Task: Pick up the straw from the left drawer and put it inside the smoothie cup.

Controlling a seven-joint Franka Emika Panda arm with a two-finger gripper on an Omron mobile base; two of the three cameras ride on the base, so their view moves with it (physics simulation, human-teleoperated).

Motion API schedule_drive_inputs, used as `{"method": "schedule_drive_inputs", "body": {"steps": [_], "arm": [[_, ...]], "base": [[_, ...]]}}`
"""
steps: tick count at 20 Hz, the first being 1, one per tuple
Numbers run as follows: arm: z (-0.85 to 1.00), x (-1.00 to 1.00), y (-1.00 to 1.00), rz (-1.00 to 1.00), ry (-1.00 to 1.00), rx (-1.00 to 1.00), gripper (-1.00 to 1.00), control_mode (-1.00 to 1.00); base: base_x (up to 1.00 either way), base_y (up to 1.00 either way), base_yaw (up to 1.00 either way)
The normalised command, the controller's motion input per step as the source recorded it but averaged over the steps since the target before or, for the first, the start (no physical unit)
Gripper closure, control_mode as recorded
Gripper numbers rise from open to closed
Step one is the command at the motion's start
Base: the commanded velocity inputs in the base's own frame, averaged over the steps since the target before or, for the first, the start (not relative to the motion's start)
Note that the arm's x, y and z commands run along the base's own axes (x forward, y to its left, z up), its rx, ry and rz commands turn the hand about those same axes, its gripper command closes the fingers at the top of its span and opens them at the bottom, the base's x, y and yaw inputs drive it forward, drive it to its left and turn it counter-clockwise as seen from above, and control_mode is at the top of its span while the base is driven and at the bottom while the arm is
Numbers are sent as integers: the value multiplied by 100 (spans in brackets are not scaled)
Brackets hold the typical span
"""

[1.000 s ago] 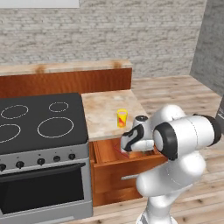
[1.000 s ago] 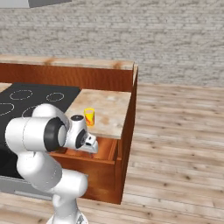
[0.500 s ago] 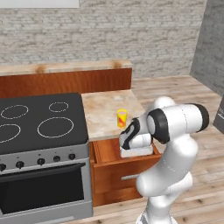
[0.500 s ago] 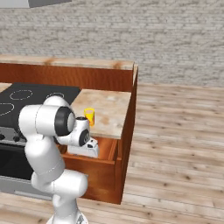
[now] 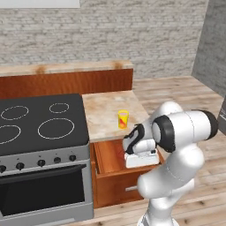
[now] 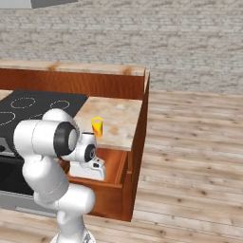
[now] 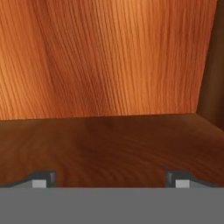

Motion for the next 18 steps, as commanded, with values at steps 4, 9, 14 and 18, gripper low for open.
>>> {"method": "schedule_drive_inputs", "body": {"steps": [4,9,14,18], "arm": [[1,-100,-23,1,0,1,-100,-100],[47,-26,-5,0,-9,7,-100,-100],[55,13,1,0,-8,5,-100,-100],[14,27,12,0,0,0,-100,-100]], "base": [[0,0,0],[0,0,0],[0,0,0],[0,0,0]]}}
